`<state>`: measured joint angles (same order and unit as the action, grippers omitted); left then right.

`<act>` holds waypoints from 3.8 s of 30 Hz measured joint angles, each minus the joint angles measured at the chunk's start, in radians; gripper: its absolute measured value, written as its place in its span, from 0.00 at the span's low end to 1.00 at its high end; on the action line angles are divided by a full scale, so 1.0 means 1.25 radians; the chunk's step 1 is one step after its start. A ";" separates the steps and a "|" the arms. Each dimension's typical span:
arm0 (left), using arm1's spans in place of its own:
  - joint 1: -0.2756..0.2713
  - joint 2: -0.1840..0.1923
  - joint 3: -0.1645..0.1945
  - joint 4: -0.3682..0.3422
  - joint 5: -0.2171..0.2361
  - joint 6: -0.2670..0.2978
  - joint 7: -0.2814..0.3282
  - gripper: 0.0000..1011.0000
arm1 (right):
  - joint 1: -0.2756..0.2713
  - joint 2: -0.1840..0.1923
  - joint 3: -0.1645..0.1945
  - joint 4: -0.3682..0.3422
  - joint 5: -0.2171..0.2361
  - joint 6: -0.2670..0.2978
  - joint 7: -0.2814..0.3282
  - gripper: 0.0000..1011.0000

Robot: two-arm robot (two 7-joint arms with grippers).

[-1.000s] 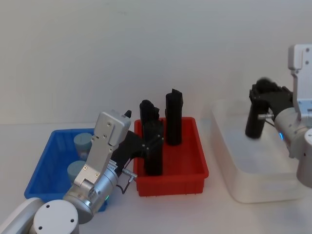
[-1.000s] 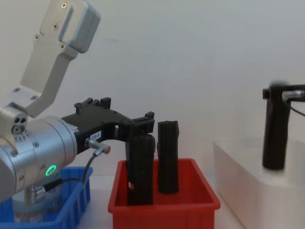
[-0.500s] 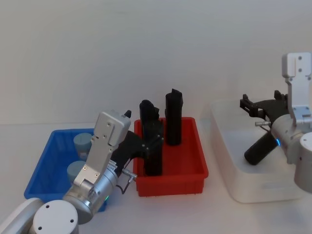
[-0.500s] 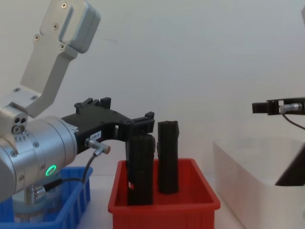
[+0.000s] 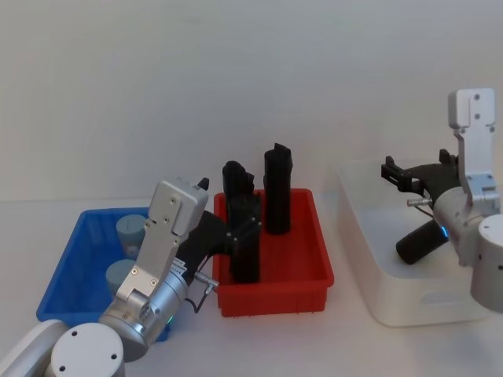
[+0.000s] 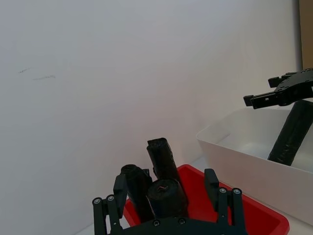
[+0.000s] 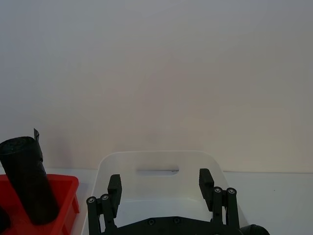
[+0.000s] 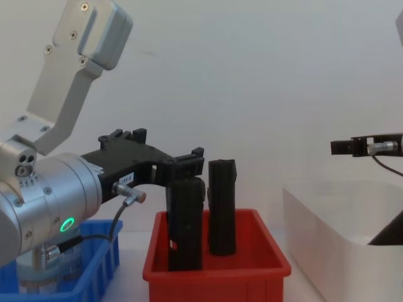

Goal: Pick the cotton swabs from the blue box and place them into the white box.

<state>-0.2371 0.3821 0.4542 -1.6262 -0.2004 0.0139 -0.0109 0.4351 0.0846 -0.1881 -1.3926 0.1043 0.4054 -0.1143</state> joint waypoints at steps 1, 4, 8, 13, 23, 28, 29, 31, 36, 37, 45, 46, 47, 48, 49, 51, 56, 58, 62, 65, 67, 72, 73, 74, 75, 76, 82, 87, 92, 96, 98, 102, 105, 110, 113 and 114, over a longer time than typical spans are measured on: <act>0.000 0.000 0.000 0.000 0.000 0.000 0.000 0.99 | 0.000 0.000 0.000 0.000 0.000 0.000 0.000 0.99; 0.000 0.000 0.000 0.000 0.000 0.000 0.000 0.99 | 0.000 0.000 0.000 0.001 0.000 0.000 0.000 0.99; 0.000 0.000 0.000 0.000 0.000 0.000 0.000 0.99 | 0.000 0.000 0.000 0.002 -0.001 0.001 0.001 0.99; 0.000 0.000 0.000 0.000 0.000 0.000 0.000 0.99 | 0.000 0.000 0.000 0.002 -0.001 0.001 0.001 0.99; 0.003 0.002 -0.004 -0.008 0.000 0.018 0.011 0.99 | 0.000 0.000 0.000 0.003 -0.001 0.001 0.001 0.99; 0.011 0.012 -0.012 -0.024 -0.011 0.048 0.029 0.99 | 0.000 0.000 0.000 0.004 -0.001 0.001 0.001 0.99; 0.014 0.017 -0.016 -0.031 -0.018 0.059 0.034 0.99 | 0.000 0.000 0.000 0.004 -0.001 0.001 0.001 0.99; 0.019 0.024 -0.021 -0.038 -0.024 0.072 0.038 0.99 | 0.000 0.000 0.000 0.004 -0.001 0.001 0.001 0.99; 0.037 0.048 -0.037 -0.063 -0.060 0.121 0.057 0.99 | 0.000 0.000 0.000 0.004 -0.001 0.001 0.001 0.99; 0.040 0.051 -0.039 -0.065 -0.063 0.125 0.059 0.99 | 0.000 0.000 0.000 0.004 -0.001 0.001 0.001 0.99; 0.068 0.085 -0.063 -0.079 -0.118 0.172 0.070 0.99 | 0.000 0.000 0.000 0.004 -0.001 0.001 0.001 0.99; 0.070 0.087 -0.064 -0.079 -0.121 0.173 0.069 0.99 | 0.000 0.000 0.000 0.004 -0.001 0.001 0.001 0.99; 0.072 0.090 -0.067 -0.079 -0.125 0.175 0.069 0.99 | 0.000 0.000 0.000 0.004 -0.001 0.001 0.001 0.99; 0.074 0.093 -0.068 -0.079 -0.128 0.177 0.068 0.99 | 0.000 0.000 0.000 0.004 -0.001 0.001 0.001 0.99; 0.077 0.098 -0.072 -0.077 -0.134 0.180 0.066 0.99 | 0.000 0.000 0.000 0.004 -0.001 0.001 0.001 0.99; 0.079 0.101 -0.075 -0.075 -0.139 0.183 0.063 0.99 | 0.000 0.000 0.000 0.004 -0.001 0.001 0.001 0.99; 0.085 0.114 -0.086 -0.065 -0.150 0.192 0.056 0.99 | 0.000 0.000 0.000 0.004 -0.001 0.001 0.001 0.99; 0.086 0.118 -0.090 -0.061 -0.153 0.195 0.053 0.99 | 0.000 0.000 0.000 0.004 -0.001 0.001 0.001 0.99; 0.089 0.125 -0.097 -0.052 -0.157 0.197 0.052 0.99 | 0.000 0.000 0.000 0.004 -0.001 0.001 0.001 0.99; 0.092 0.129 -0.102 -0.044 -0.160 0.196 0.052 0.99 | 0.000 0.000 0.000 0.004 -0.001 0.001 0.001 0.99; 0.095 0.132 -0.105 -0.038 -0.163 0.194 0.053 0.99 | 0.000 0.000 0.000 0.004 -0.001 0.001 0.001 0.99; 0.102 0.138 -0.113 -0.026 -0.170 0.183 0.059 0.99 | 0.000 0.000 0.000 0.004 -0.001 0.001 0.001 0.99; 0.104 0.139 -0.114 -0.024 -0.171 0.181 0.060 0.99 | 0.000 0.000 0.000 0.004 -0.001 0.001 0.001 0.99; 0.106 0.141 -0.117 -0.020 -0.173 0.177 0.061 0.99 | 0.000 0.000 0.000 0.004 -0.001 0.001 0.001 0.99; 0.107 0.142 -0.118 -0.017 -0.174 0.175 0.061 0.99 | 0.000 0.000 0.000 0.004 -0.001 0.001 0.001 0.99; 0.108 0.143 -0.120 -0.013 -0.177 0.170 0.062 0.99 | 0.000 0.000 0.000 0.004 -0.001 0.001 0.001 0.99; 0.112 0.146 -0.126 0.005 -0.184 0.155 0.062 0.99 | 0.000 0.000 0.000 0.004 -0.001 0.001 0.001 0.99; 0.111 0.145 -0.130 0.026 -0.189 0.141 0.051 0.99 | 0.000 0.000 0.000 0.004 -0.001 0.001 0.001 0.99; 0.105 0.141 -0.133 0.049 -0.195 0.126 0.030 0.99 | 0.000 0.000 0.000 0.004 -0.001 0.001 0.001 0.99; 0.096 0.135 -0.134 0.071 -0.201 0.111 0.005 0.99 | 0.000 0.000 0.000 0.004 -0.001 0.001 0.001 0.99; 0.093 0.133 -0.134 0.078 -0.202 0.106 -0.004 0.99 | 0.000 0.000 0.000 0.004 -0.001 0.001 0.001 0.99; 0.084 0.127 -0.135 0.096 -0.204 0.095 -0.027 0.99 | 0.000 0.000 0.000 0.004 -0.001 0.001 0.001 0.99; 0.076 0.122 -0.136 0.111 -0.206 0.087 -0.047 0.99 | 0.000 0.000 0.000 0.004 -0.001 0.001 0.001 0.99; 0.067 0.118 -0.136 0.126 -0.206 0.085 -0.065 0.99 | 0.000 0.000 0.000 0.004 -0.001 0.001 0.001 0.99; 0.063 0.115 -0.136 0.135 -0.206 0.085 -0.074 0.99 | 0.000 0.000 0.000 0.004 -0.001 0.001 0.001 0.99; 0.062 0.114 -0.136 0.138 -0.206 0.085 -0.076 0.99 | 0.000 0.000 0.000 0.004 -0.001 0.001 0.001 0.99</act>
<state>-0.1595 0.5249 0.2837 -1.4539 -0.4582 0.1202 -0.1056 0.4351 0.0846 -0.1881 -1.3882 0.1030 0.4063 -0.1132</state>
